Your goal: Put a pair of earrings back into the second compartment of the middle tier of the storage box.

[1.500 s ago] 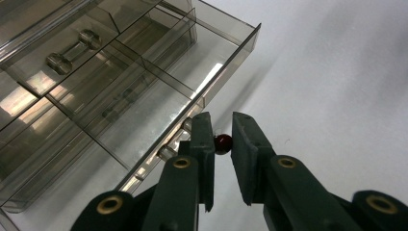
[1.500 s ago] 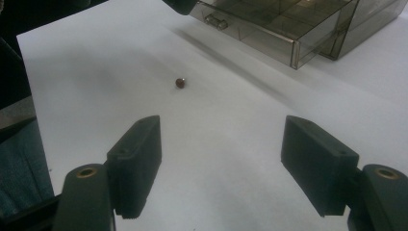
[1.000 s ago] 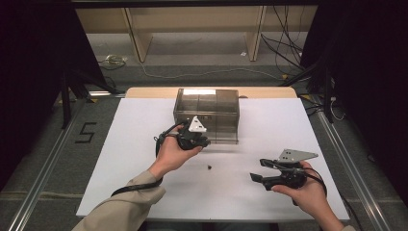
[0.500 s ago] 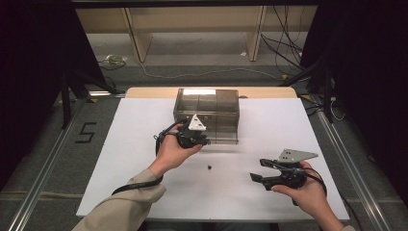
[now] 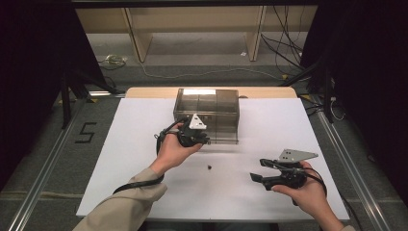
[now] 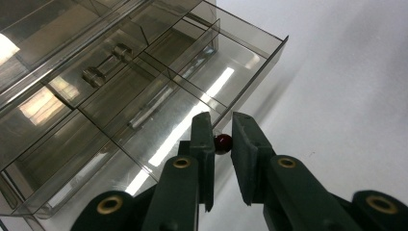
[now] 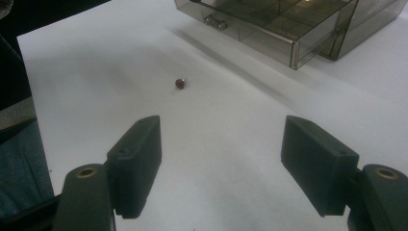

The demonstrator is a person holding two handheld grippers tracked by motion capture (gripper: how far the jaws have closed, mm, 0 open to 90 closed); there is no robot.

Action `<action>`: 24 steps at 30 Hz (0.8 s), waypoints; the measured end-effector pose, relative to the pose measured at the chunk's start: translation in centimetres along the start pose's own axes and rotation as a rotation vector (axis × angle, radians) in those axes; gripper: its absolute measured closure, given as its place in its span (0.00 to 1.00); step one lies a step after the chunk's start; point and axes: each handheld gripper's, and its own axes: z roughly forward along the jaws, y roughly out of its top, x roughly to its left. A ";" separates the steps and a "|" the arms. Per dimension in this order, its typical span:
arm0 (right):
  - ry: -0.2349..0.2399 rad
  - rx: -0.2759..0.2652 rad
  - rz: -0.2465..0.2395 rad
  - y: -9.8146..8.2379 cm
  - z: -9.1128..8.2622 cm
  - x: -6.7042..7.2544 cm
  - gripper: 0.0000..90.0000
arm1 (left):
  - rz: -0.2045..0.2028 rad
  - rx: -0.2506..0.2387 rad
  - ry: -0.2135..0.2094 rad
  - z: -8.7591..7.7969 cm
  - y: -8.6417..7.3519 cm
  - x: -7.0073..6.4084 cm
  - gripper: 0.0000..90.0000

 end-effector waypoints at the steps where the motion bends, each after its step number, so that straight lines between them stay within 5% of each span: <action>1: 0.001 -0.001 0.000 0.0 0.0 0.0 0.35 | 0.002 0.002 0.000 0.0 0.0 0.0 0.88; 24: -0.001 -0.002 0.001 0.0 0.0 0.0 0.35 | 0.014 0.006 0.005 0.6 0.6 0.1 0.88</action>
